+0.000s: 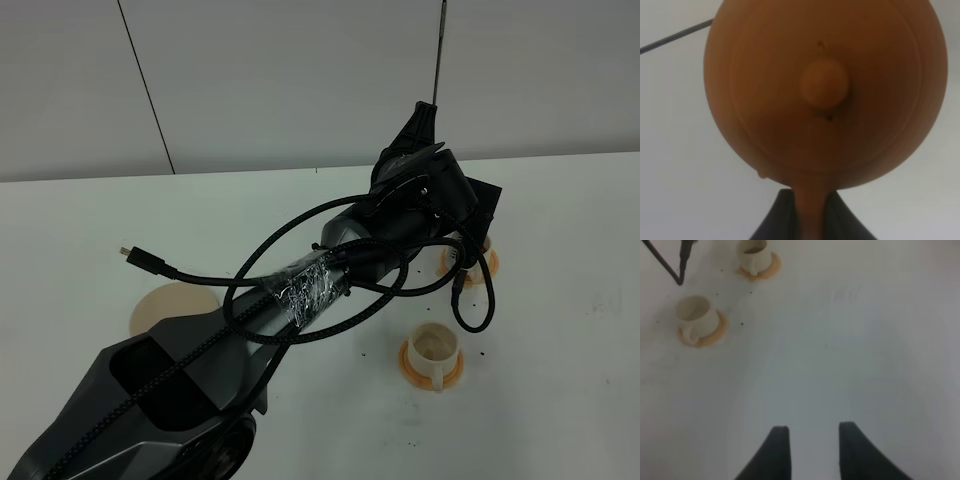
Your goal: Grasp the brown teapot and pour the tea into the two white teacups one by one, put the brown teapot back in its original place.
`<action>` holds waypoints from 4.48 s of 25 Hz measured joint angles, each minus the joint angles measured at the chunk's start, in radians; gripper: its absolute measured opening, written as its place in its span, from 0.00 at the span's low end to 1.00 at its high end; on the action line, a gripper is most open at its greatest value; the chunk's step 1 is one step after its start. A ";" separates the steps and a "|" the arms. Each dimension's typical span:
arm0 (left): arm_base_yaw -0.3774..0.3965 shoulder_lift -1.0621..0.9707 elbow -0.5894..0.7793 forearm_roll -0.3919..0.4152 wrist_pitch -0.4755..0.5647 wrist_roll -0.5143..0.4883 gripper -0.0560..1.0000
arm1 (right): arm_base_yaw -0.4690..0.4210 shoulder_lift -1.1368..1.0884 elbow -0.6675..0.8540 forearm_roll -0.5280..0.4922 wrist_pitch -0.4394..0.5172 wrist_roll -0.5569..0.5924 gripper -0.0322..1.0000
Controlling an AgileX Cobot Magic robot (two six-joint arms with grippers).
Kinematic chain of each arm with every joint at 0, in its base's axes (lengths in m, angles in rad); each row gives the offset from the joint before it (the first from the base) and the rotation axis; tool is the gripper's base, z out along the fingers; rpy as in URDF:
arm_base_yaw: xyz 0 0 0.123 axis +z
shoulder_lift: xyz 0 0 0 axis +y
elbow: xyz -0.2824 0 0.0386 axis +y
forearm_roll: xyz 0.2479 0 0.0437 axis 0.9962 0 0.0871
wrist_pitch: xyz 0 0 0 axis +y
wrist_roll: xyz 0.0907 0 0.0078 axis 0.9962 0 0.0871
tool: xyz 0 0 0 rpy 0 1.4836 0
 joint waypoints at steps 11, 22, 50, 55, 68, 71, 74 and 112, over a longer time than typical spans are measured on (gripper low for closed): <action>0.000 0.000 0.000 0.000 0.000 -0.002 0.21 | 0.000 0.000 0.000 0.000 0.000 0.000 0.26; 0.000 0.000 0.000 -0.005 0.001 -0.007 0.21 | 0.000 0.000 0.000 0.000 0.000 0.000 0.26; 0.066 -0.050 0.000 -0.328 0.262 -0.105 0.21 | 0.000 0.000 0.000 0.000 0.000 0.000 0.26; 0.095 -0.050 -0.036 -0.442 0.277 -0.108 0.21 | 0.000 0.000 0.000 0.000 0.000 0.000 0.26; 0.133 -0.061 -0.181 -0.617 0.278 -0.161 0.21 | 0.000 0.000 0.000 0.000 0.000 0.000 0.26; 0.133 -0.061 -0.181 -0.633 0.278 -0.167 0.21 | 0.000 0.000 0.000 0.000 0.000 0.000 0.26; 0.138 -0.061 -0.181 -0.646 0.278 -0.192 0.21 | 0.000 0.000 0.000 0.000 0.000 0.000 0.26; 0.168 -0.203 0.081 -0.706 0.278 -0.229 0.21 | 0.000 0.000 0.000 0.000 0.000 0.000 0.26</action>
